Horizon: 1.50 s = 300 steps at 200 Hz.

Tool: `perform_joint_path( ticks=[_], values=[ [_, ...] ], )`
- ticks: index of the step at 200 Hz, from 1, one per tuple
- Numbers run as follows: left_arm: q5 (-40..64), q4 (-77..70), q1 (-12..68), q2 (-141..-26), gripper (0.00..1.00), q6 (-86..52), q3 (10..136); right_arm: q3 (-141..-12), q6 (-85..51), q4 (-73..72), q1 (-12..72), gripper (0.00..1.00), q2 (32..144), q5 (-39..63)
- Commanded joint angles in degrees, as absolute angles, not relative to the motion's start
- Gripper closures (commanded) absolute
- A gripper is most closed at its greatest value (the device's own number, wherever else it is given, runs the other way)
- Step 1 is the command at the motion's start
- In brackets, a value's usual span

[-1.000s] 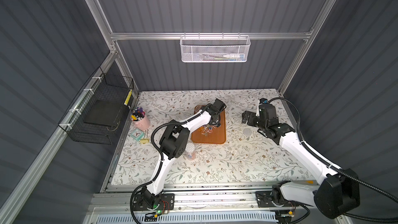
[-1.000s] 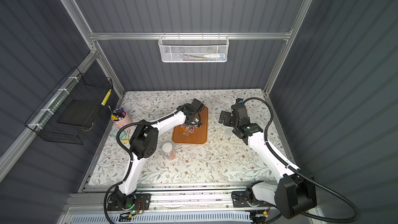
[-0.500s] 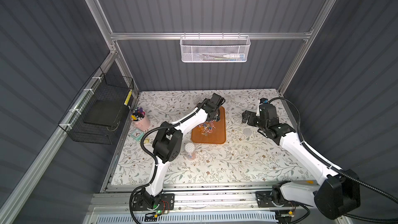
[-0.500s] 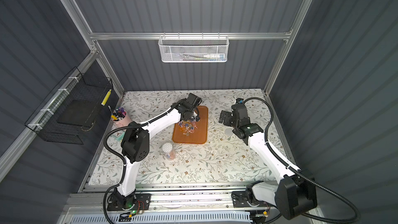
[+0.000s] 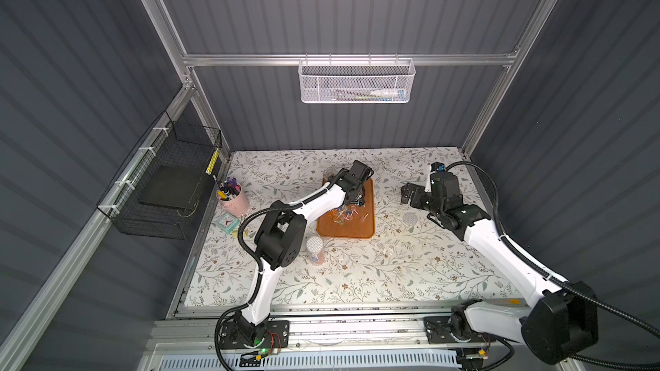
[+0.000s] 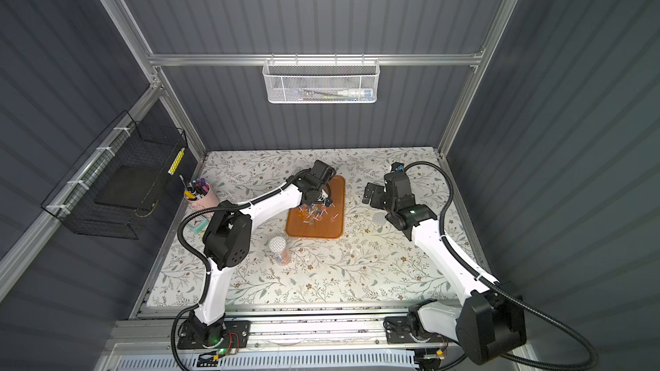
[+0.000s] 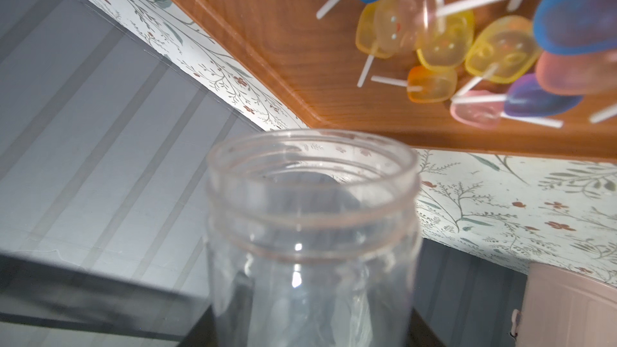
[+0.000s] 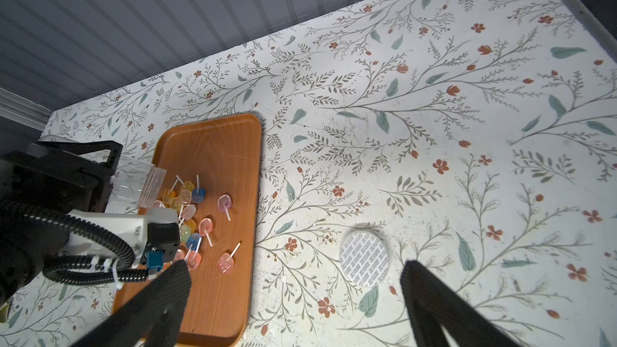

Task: Pour the candies out of the jar
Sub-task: 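Pour the candies out of the jar onto the tray, then place the jar at the center of the board.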

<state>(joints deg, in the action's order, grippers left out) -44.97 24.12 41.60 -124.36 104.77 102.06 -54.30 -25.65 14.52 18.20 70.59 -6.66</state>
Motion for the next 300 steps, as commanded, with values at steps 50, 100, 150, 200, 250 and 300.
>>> perform_joint_path(
  ticks=[50,100,150,200,250,300],
  values=[
    [-37.6,30.0,40.4,-123.7,1.00,84.4,108.0,-53.7,-25.3,13.3,18.2,0.01,69.7,-3.4],
    [-26.8,28.6,38.5,-120.6,1.00,59.0,106.8,-55.7,-23.3,12.2,18.0,0.01,70.9,4.0],
    [-18.2,22.2,37.3,-115.8,1.00,37.1,102.0,-55.8,-24.3,7.4,17.7,0.03,71.2,14.3],
    [-0.3,9.7,36.3,-106.9,1.00,19.9,91.5,-56.3,-29.4,-1.9,17.7,0.06,74.4,28.6],
    [15.2,-2.4,36.3,-99.4,1.00,10.5,81.6,-52.9,-36.1,-16.5,17.4,0.06,74.8,34.2],
    [27.0,-7.8,36.5,-98.1,1.00,2.2,74.5,-51.5,-40.4,-26.4,17.5,0.07,77.1,38.8]
  ],
)
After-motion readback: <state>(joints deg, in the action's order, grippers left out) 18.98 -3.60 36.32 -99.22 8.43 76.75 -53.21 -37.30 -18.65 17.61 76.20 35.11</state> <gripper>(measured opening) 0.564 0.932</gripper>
